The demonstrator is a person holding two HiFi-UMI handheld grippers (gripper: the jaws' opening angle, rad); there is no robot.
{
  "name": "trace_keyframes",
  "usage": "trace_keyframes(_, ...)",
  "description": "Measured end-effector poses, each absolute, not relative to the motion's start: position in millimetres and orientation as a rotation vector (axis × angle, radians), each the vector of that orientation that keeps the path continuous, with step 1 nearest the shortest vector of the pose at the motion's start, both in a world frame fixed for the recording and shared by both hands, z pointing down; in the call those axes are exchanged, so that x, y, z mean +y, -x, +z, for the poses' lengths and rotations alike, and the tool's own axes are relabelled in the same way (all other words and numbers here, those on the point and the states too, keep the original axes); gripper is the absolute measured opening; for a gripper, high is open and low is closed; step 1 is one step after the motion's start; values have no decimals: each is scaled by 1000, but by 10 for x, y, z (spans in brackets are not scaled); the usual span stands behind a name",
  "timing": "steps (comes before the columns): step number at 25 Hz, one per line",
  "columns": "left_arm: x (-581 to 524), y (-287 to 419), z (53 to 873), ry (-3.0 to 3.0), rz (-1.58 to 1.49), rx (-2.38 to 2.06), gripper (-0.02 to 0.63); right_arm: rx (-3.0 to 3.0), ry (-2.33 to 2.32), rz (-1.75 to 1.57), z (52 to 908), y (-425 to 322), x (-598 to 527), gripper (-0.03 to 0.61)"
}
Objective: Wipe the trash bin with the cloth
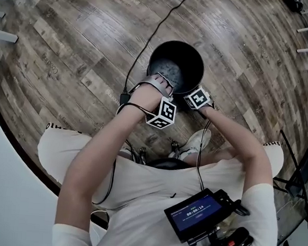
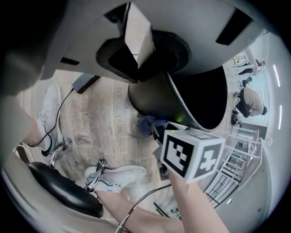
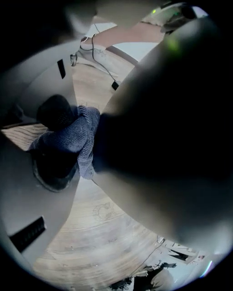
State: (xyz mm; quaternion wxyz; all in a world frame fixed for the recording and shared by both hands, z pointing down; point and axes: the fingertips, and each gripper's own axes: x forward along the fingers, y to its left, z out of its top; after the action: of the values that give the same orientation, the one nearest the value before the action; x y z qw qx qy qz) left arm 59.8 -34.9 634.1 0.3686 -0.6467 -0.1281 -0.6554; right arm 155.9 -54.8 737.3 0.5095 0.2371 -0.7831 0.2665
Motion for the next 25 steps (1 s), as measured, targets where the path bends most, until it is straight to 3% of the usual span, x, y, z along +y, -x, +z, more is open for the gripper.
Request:
trace_keyframes(10,-390,-624,6334,1703,-1694,-277,101,-1821,-635,662,7993,-1658,-554,95)
trace_keyframes(15,-326,-672,6366,1780,-1718,-279,104,-1853,-630,715,7513,-1559,-324,95)
trace_keyframes(20,-487,-538,6311,1814,-1762,-244,207,-1972,-499,678,6664,-1272,106,95)
trace_keyframes(25,-597,-399,6330,1783,-1768,-201,212,-2043,-588,760,5915,-1164,168,95)
